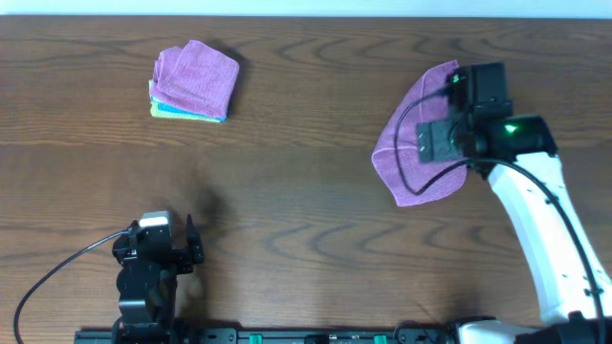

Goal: Fold the cloth

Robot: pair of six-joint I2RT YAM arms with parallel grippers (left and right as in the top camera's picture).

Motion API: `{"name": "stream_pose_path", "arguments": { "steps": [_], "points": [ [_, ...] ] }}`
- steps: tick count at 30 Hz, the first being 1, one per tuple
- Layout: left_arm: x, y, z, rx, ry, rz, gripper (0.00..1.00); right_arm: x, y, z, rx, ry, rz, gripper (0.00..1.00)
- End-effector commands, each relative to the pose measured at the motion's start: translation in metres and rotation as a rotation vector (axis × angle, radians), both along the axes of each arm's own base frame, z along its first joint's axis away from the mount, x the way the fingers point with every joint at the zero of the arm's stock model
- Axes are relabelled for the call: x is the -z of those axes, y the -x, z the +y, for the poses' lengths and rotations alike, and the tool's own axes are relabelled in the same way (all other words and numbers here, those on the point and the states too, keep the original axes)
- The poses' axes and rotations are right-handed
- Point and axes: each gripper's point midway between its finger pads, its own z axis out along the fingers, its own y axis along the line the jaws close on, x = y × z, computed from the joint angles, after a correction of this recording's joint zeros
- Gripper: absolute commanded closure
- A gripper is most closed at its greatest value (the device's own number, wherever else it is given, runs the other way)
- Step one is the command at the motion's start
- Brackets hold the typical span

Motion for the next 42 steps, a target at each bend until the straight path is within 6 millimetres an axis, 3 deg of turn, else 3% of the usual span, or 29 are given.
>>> {"name": "stream_pose_path", "arguments": {
  "steps": [1, 9, 24, 42],
  "points": [
    [0.008, 0.001, 0.002, -0.005, -0.021, 0.022, 0.05, 0.022, 0.014, 0.026, -0.077, -0.063, 0.092, 0.03],
    [0.008, 0.001, 0.002, -0.001, -0.020, 0.022, 0.05, 0.065, 0.036, 0.043, -0.187, -0.022, 0.216, 0.07],
    [0.008, 0.001, 0.001, 0.002, -0.018, 0.022, 0.05, 0.122, 0.050, 0.056, -0.239, 0.037, 0.396, 0.08],
    [0.008, 0.001, 0.001, 0.002, -0.018, 0.022, 0.05, 0.154, 0.047, 0.041, -0.230, 0.172, 0.464, 0.13]
  ]
}}
